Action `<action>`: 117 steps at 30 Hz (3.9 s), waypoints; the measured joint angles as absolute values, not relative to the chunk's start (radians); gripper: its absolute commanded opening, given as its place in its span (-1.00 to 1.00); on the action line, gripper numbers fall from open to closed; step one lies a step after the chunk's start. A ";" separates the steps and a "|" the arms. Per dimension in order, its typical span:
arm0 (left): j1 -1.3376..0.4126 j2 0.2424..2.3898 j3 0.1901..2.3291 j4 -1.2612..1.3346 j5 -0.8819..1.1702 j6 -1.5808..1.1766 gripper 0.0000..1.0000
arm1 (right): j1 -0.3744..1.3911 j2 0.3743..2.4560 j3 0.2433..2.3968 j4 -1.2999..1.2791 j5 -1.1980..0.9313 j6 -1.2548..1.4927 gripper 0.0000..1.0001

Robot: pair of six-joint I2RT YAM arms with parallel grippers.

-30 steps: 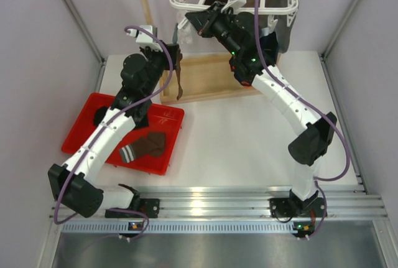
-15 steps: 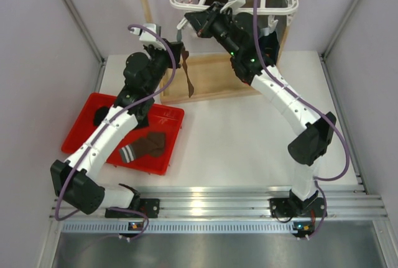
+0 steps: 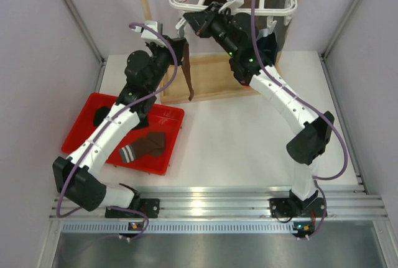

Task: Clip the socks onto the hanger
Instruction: Clamp the sock onto the hanger, then open the clamp at the hanger.

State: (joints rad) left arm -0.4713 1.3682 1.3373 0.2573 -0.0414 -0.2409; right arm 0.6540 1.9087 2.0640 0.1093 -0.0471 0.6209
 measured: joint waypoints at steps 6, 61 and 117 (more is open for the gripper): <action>-0.472 1.375 1.338 0.270 -0.046 -0.237 -1.00 | 0.655 1.909 2.065 0.121 -0.060 0.614 -0.41; -0.511 1.164 1.234 0.115 0.221 -0.099 0.42 | 0.424 1.327 1.544 0.192 -0.380 0.589 0.26; -0.646 1.716 1.490 0.747 -0.030 0.057 -0.98 | 0.416 1.267 1.466 0.075 -0.283 0.432 -0.22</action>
State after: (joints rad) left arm -0.6456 1.7157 1.4902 0.7471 -0.0296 0.0570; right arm 0.4160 1.2675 1.4662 0.0753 -0.2832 0.4324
